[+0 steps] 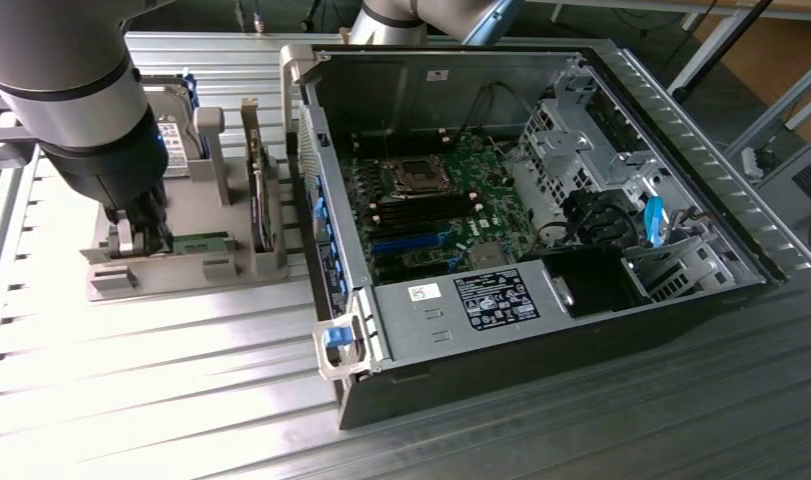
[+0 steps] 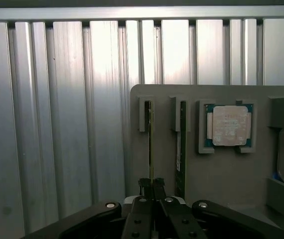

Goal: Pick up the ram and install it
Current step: 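Pick up the ram and move it above insertion slot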

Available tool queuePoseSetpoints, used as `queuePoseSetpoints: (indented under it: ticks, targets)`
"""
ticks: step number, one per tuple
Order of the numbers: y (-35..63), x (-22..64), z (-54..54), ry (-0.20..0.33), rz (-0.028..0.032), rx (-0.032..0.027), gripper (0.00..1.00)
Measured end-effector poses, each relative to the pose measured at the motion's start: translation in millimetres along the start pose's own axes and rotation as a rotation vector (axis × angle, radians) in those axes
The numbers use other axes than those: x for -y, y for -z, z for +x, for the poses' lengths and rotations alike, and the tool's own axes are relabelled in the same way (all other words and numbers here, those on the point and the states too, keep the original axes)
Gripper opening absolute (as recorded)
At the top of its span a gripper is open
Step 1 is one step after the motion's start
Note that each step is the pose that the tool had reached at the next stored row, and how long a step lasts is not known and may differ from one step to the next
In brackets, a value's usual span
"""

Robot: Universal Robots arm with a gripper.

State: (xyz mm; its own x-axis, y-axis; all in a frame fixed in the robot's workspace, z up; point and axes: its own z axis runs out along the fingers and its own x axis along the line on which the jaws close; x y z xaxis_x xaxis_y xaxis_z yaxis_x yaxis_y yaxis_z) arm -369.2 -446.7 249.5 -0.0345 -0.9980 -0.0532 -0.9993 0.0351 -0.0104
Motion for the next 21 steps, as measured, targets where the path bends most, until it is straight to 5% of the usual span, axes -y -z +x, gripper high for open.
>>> queuePoseSetpoints:
  ticks: [21]
  targets:
    - [7.2, 0.1, -0.4, 0.0, -0.0001, -0.0001, 0.11]
